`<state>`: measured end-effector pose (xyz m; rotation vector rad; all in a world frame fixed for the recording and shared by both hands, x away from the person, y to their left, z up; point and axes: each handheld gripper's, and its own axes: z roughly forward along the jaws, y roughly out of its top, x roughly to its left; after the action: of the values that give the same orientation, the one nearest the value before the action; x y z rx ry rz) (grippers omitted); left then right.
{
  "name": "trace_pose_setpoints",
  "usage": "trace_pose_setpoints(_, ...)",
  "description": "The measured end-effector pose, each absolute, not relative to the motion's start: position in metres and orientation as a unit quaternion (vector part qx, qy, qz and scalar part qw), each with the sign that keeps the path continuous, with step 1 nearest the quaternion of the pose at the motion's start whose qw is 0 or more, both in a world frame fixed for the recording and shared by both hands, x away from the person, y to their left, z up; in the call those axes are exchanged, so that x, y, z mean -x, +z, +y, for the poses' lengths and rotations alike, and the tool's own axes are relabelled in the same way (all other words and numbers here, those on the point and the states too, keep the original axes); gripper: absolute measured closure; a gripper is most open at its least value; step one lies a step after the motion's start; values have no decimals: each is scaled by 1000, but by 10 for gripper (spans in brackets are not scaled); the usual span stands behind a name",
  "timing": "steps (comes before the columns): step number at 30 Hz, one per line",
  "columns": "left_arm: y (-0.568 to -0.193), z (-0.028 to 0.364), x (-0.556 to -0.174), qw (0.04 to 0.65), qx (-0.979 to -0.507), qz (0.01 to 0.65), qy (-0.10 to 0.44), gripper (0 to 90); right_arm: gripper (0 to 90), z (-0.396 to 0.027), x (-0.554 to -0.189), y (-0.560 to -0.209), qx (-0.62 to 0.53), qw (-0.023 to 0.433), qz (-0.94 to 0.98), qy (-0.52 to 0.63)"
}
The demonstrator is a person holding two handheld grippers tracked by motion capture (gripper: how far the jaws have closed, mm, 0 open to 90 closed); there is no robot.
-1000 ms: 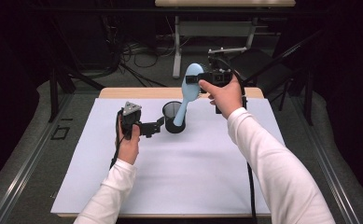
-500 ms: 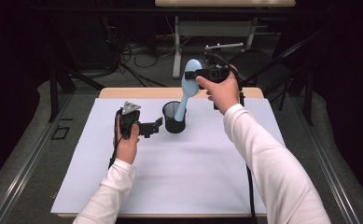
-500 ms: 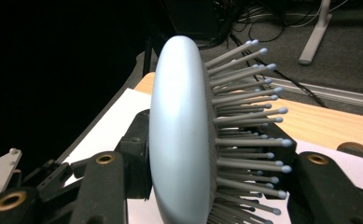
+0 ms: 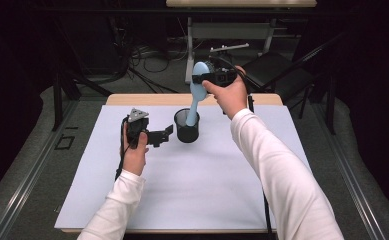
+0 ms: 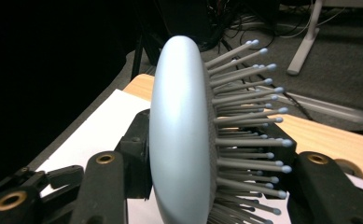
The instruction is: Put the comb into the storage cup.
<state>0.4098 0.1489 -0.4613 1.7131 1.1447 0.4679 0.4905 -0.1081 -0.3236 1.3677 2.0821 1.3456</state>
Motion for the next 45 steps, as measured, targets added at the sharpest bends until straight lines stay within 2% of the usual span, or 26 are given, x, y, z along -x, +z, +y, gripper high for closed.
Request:
trace_pose_setpoints(16,-461,151,-410,493,-704,474,192,5,483,-95,-498,-325,-464,193,734,457)
trace_pose_setpoints(45,-461,153,-411,495,-701,476,191,5,482,-86,-504,-333,-452,222,728,465)
